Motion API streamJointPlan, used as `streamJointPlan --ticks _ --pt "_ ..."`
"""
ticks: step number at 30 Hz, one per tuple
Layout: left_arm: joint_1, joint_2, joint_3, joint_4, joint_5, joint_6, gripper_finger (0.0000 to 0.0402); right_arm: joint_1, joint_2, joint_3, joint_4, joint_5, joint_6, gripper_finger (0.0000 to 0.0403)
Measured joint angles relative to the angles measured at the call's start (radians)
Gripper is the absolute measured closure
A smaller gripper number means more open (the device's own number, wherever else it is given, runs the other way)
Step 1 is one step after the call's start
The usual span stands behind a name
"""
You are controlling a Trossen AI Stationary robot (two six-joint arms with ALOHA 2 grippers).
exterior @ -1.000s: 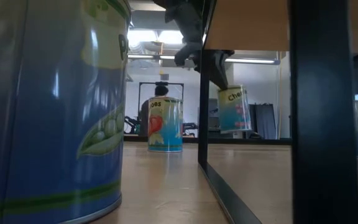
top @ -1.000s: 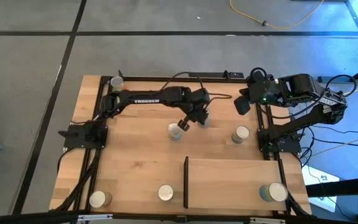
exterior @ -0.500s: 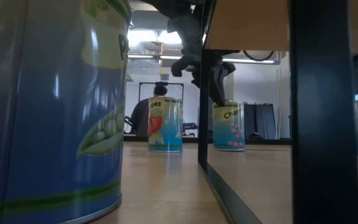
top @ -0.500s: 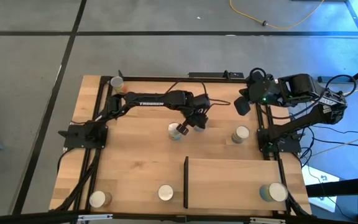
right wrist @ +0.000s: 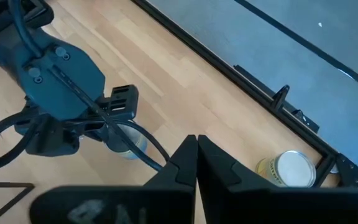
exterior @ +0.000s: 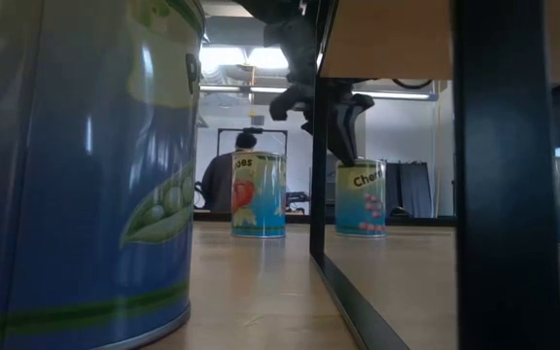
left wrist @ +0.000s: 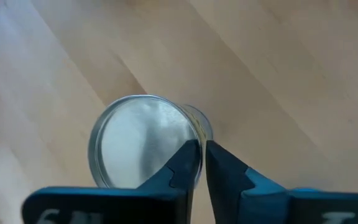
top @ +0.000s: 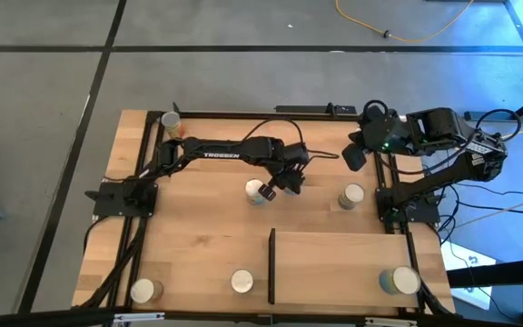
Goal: Pick and place cans onto a shelf
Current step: Put the canned cherries can on the shelf aligned with the other canned cherries
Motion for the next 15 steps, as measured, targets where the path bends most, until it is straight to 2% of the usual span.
streamJointPlan --ticks 7,15 --pt "-0.005 0.0 0.0 0.014 -0.118 -0.021 0.0361 0.0 0.0 0.0 0.008 0.001 -0.051 0.0395" --pt "-0.029 0.003 0.086 -0.03 -0.189 -0.078 0.0362 0.0 0.0 0.0 0.013 -0.026 -0.08 0.0395"
